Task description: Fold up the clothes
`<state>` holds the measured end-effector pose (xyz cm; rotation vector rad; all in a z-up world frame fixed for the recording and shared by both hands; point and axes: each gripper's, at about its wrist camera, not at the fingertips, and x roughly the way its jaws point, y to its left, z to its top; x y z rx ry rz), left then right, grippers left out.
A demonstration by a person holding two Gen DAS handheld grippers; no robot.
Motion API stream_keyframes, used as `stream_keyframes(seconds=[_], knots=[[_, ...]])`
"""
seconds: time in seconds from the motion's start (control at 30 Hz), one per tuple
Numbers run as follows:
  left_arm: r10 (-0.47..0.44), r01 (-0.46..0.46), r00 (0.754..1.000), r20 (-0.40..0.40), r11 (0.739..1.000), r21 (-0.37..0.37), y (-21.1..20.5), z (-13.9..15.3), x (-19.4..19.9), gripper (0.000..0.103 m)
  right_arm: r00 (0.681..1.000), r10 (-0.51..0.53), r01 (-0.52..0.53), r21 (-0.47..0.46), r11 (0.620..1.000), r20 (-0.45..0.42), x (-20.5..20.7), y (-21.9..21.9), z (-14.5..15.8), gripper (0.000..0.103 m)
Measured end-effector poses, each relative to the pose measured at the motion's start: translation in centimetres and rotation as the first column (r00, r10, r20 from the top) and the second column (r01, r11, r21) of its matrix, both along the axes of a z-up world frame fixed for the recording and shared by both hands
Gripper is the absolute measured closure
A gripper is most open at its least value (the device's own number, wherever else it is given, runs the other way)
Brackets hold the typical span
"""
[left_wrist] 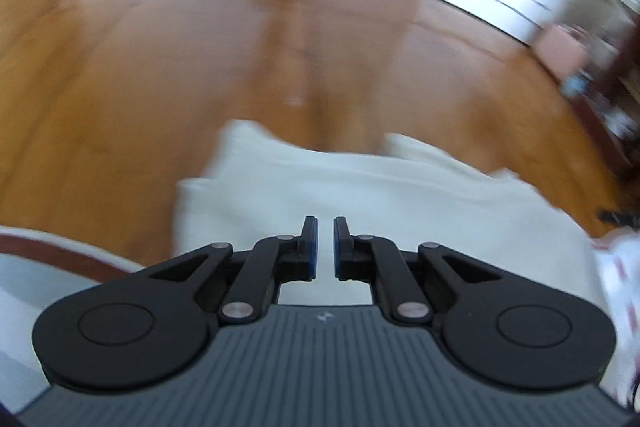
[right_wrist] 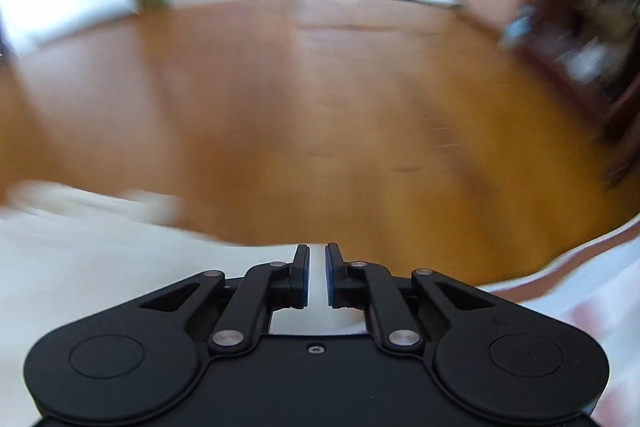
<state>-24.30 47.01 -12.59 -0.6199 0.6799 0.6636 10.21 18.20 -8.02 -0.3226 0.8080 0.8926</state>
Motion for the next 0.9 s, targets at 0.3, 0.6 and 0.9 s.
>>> stream_keyframes(seconds=[0.3, 0.6, 0.9], knots=[[-0.281, 0.282, 0.959, -0.044, 0.959, 0.021, -9.4, -0.7, 7.7, 0.094, 0.925, 0.370, -0.338, -0.257, 0.906, 0.090, -10.7, 0.7, -5.2, 0.057], [-0.216, 0.211, 0.953, -0.213, 0.976, -0.047, -8.5, -4.6, 7.0, 0.095, 0.972, 0.236, -0.237, -0.058, 0.970, -0.013, -5.4, -3.5, -5.9, 0.029], [-0.262, 0.264, 0.954, -0.144, 0.965, -0.009, -10.5, -2.6, 8.6, 0.094, 0.960, 0.221, -0.191, 0.177, 0.966, -0.170, -3.6, -4.9, -3.0, 0.096]])
